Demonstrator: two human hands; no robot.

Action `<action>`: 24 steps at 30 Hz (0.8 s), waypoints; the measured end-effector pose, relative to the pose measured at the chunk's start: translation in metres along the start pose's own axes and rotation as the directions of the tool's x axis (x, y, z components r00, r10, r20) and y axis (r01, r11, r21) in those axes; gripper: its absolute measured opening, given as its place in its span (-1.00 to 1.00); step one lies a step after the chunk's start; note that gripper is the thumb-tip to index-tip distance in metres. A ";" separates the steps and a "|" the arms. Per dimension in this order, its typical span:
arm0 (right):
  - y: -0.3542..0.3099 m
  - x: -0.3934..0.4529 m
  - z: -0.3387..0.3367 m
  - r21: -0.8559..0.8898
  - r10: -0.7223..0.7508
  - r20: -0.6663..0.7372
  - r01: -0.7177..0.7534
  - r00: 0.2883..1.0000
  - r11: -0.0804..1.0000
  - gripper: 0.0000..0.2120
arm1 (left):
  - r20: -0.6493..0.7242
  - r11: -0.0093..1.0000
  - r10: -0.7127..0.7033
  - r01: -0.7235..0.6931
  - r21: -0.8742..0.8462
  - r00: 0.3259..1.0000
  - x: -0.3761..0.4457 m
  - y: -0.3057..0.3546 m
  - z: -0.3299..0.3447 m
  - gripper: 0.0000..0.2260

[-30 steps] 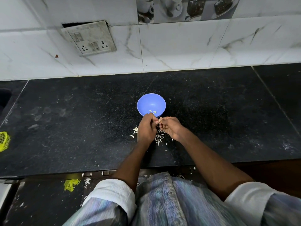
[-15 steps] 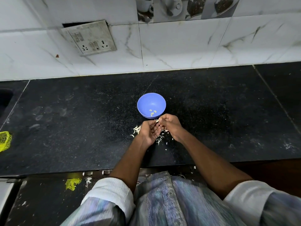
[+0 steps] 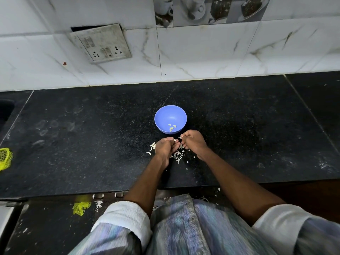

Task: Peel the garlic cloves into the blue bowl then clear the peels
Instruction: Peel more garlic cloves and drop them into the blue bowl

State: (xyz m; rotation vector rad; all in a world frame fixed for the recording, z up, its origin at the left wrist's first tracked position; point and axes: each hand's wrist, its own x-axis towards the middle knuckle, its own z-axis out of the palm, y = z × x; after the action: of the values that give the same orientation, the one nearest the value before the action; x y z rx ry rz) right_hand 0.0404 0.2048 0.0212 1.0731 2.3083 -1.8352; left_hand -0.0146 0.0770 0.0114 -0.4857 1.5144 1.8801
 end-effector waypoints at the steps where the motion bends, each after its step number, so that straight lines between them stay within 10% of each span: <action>1: 0.001 0.001 -0.001 -0.039 -0.011 -0.024 0.010 1.000 0.999 -0.85 | -0.006 1.000 0.016 -0.016 0.002 1.000 0.001 -0.001 -0.001 -0.87; 18: -0.001 -0.009 -0.005 -0.175 -0.076 -0.155 0.048 0.985 0.983 -0.86 | 0.165 0.906 0.286 -0.323 0.273 0.944 -0.002 -0.011 -0.008 -0.78; 24: -0.011 -0.018 -0.002 0.231 0.046 0.075 -0.062 0.996 0.971 -0.87 | 0.208 0.787 0.442 -0.488 0.377 0.873 -0.004 -0.012 -0.012 -0.83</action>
State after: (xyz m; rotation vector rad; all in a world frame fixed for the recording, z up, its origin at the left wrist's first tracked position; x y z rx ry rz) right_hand 0.0494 0.1966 0.0382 1.0639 2.0431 -2.1273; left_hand -0.0046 0.0656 0.0024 0.2167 2.0288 1.8019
